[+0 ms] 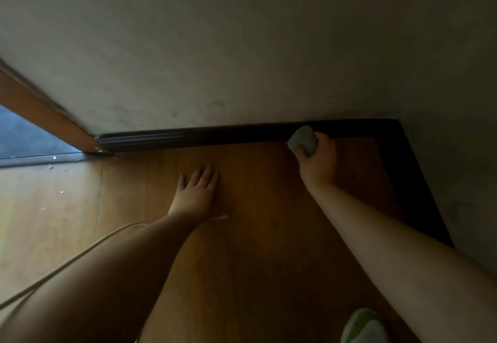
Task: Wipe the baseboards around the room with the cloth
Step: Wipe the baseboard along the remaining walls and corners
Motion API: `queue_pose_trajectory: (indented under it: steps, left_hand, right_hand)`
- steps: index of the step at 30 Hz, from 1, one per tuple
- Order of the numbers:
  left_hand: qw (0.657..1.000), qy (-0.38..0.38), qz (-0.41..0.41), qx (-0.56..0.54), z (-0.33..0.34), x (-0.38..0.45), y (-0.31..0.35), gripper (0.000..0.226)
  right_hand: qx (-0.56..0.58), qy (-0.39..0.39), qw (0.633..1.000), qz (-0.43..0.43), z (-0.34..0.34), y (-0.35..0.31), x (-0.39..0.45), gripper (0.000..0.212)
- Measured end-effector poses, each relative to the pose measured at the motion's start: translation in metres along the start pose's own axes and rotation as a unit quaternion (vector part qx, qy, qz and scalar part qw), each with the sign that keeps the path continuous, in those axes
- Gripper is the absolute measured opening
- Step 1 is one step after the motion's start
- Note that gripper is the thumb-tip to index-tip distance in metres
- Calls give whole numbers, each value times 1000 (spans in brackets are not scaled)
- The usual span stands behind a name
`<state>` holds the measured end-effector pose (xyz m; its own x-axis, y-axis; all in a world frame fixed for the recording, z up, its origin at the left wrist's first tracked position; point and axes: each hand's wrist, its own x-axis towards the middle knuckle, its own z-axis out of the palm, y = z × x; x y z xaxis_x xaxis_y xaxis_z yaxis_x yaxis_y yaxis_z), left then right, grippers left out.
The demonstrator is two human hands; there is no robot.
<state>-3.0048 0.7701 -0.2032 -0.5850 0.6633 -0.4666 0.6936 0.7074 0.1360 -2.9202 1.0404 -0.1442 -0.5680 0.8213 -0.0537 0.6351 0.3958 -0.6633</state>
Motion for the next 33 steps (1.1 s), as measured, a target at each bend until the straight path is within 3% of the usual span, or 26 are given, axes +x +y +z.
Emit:
queue_pose_trajectory:
  steps: [7,17,23,28,33]
  left_hand:
    - [1000,17,-3,-2,4,-3,2,120]
    - [999,-8,-39,10,4,-43,-63,124]
    - [998,-25,-53,24,9,-52,-67,129]
    - [998,-31,-59,21,9,-51,-67,131]
    - [997,-36,-60,15,7,-49,-65,131]
  right_hand:
    - [17,20,996,80,22,-26,-5,49]
    - [51,-20,994,98,79,-82,-49,47]
    - [54,-91,994,23,106,-108,-80,45]
    - [28,-154,982,-107,97,-92,-80,50]
    - [35,-107,990,-79,88,-74,-68,53]
